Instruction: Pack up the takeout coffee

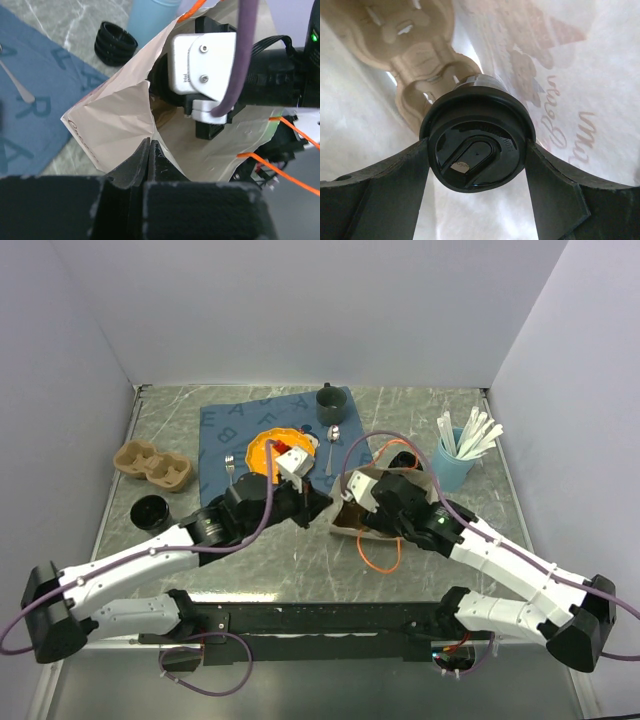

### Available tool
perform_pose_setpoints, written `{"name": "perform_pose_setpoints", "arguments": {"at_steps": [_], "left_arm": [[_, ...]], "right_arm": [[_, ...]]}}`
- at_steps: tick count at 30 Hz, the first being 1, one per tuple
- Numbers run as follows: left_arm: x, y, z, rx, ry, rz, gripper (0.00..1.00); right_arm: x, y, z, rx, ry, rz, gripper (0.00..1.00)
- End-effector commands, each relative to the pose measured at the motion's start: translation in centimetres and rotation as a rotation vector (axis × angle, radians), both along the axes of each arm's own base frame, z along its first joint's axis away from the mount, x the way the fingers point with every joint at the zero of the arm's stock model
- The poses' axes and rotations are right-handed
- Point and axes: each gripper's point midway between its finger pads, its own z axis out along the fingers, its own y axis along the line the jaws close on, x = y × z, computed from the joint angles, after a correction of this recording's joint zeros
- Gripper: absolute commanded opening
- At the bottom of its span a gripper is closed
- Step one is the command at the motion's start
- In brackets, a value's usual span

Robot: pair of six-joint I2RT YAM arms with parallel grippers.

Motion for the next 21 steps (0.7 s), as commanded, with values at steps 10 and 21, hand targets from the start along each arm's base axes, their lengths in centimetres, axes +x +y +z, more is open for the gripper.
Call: {"name": "perform_pose_setpoints", "arguments": {"at_steps": [10, 21], "left_arm": [[2.2, -2.0, 4.3, -0.104, -0.123, -0.032, 0.01], [-1.5, -0.8, -0.3, -0.092, -0.007, -0.113, 0.01]], "right_arm": [[-1.4, 0.4, 3.6, 0.184, -0.015, 0.044, 0.37], [-5.5, -0.8, 0.6, 0.056, 0.138, 0.178, 0.36]]}}
